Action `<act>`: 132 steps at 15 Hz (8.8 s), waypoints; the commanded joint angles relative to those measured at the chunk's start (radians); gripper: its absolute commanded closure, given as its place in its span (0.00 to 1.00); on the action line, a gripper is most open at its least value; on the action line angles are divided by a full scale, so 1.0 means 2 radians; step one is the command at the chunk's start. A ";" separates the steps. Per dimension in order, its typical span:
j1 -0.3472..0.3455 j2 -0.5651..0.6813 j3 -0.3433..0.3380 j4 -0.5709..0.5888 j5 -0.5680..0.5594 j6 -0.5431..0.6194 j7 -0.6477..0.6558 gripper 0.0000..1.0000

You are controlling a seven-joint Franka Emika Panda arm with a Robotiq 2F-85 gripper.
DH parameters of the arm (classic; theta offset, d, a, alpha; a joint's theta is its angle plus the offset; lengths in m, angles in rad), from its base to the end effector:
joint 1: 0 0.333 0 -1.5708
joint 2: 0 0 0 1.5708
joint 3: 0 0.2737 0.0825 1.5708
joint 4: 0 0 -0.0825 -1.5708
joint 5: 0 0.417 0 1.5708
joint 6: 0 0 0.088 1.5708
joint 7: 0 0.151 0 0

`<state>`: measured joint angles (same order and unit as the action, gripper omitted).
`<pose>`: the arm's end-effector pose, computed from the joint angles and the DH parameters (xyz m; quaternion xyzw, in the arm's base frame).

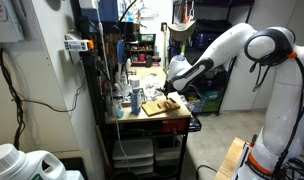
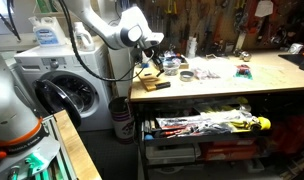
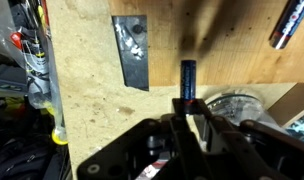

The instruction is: Pick up the batteries on top of the chopping board and make them stand upright on the board

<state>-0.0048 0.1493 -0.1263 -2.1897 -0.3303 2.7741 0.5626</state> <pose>0.6178 -0.0728 0.2606 0.9522 -0.1957 0.2287 0.0520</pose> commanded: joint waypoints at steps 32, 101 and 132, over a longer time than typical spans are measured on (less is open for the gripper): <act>0.063 0.001 -0.003 -0.008 -0.537 -0.135 0.734 0.96; -0.018 -0.018 0.072 -0.011 -0.527 -0.079 0.637 0.00; 0.019 0.058 0.061 0.107 0.059 -0.196 0.098 0.00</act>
<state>0.0127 0.2214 0.0178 -2.0440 -0.2647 2.4442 0.8122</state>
